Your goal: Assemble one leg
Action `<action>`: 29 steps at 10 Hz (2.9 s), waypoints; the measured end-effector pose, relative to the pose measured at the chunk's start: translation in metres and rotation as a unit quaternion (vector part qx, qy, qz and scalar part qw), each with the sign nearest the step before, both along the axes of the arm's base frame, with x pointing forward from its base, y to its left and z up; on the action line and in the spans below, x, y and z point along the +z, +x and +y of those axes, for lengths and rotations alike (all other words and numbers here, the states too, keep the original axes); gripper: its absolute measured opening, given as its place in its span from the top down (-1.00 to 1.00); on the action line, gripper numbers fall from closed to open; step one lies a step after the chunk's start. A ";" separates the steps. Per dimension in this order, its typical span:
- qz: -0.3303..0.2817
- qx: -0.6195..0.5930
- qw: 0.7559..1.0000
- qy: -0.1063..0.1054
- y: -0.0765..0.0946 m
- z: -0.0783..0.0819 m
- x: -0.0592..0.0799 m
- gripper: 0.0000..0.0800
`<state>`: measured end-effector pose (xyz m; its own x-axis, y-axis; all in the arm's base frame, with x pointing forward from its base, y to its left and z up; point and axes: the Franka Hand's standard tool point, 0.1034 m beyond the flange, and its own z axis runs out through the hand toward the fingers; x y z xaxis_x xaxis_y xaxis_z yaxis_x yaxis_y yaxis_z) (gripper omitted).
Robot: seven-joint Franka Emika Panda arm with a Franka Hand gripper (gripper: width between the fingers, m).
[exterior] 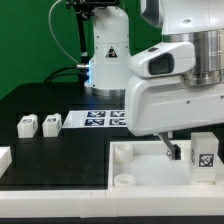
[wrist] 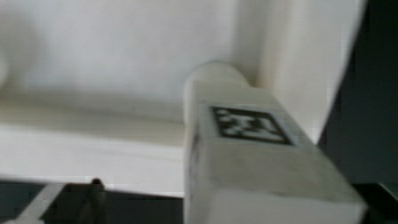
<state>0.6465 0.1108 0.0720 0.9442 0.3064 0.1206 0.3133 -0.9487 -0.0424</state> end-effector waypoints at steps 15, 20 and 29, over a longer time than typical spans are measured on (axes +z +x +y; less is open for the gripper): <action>0.093 -0.813 0.574 0.038 -0.006 0.002 -0.004 0.26; 0.044 -0.578 0.813 0.052 0.002 0.004 -0.006 -0.59; 0.024 -0.140 0.990 -0.022 -0.002 0.013 0.000 -0.32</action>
Offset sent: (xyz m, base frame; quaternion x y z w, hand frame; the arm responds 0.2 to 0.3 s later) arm 0.0000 0.0000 0.0000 0.0000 0.0000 0.2667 0.9638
